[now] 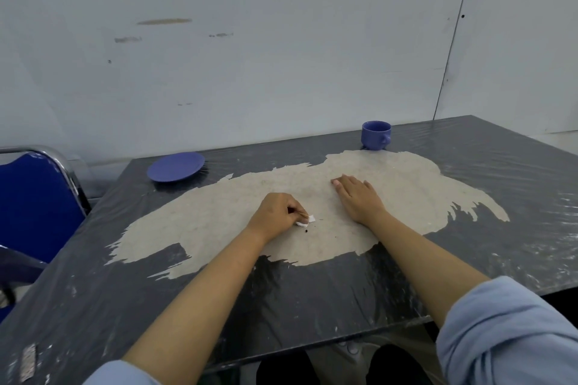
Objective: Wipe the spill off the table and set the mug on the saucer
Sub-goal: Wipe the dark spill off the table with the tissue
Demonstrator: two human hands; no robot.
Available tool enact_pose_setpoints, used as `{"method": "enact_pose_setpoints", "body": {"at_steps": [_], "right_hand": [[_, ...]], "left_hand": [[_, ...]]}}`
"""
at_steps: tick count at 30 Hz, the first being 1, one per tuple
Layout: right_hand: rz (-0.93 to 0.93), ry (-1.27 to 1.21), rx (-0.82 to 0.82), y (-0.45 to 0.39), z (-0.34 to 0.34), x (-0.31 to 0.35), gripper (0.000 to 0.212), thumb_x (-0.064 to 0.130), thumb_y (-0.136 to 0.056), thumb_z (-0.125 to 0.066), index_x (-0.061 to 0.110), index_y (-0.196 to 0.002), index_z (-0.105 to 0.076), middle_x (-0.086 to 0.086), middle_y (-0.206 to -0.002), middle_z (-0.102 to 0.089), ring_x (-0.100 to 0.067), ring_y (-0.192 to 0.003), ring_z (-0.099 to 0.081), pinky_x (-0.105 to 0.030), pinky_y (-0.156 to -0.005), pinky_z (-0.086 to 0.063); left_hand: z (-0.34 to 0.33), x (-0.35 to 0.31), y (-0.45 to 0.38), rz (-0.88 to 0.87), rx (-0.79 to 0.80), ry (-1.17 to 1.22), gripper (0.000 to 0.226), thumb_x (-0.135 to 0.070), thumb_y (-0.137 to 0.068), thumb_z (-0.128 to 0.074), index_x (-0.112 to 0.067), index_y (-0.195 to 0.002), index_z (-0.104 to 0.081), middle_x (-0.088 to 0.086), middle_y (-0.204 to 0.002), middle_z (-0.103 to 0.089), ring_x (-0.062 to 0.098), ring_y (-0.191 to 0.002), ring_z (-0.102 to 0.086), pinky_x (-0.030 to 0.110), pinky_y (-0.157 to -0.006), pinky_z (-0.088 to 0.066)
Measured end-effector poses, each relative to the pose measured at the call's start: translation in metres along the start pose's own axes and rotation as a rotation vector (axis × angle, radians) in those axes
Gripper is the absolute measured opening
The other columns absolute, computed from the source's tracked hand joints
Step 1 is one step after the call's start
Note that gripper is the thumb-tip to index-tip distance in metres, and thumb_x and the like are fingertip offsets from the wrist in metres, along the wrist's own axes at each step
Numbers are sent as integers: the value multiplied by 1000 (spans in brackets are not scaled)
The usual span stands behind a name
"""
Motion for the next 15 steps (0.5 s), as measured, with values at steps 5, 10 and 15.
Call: {"method": "enact_pose_setpoints", "body": {"at_steps": [5, 10, 15], "right_hand": [[0, 6, -4, 1, 0, 0, 56, 45, -103, -15, 22, -146, -42, -4, -157, -36, -20, -147, -27, -45, -122, -13], [10, 4, -27, -1, 1, 2, 55, 45, -103, -16, 21, -143, -45, -3, -153, -42, -20, -143, -34, -46, -121, -17], [19, 2, -22, -1, -1, -1, 55, 47, -103, -16, 21, -143, -45, -2, -152, -43, -20, -143, -35, -46, -122, -18]], "left_hand": [[13, 26, 5, 159, -228, 103, 12, -15, -78, -75, -16, -88, -81, -7, -90, -75, -2, -80, -64, 3, -69, -45], [35, 46, 0, 257, -404, 226, 12, -19, -78, -78, -15, -89, -81, -4, -91, -77, -5, -78, -62, -1, -65, -43], [41, 61, -14, 331, -423, 209, 16, -19, -81, -75, -11, -95, -79, 1, -97, -76, 2, -77, -60, 3, -60, -40]]}}
Point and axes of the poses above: each hand's wrist, its own y-axis away from the middle knuckle, its own z-axis out of the back of the hand, x = y × z, the point moved 4 cm from there along -y, towards the middle knuckle
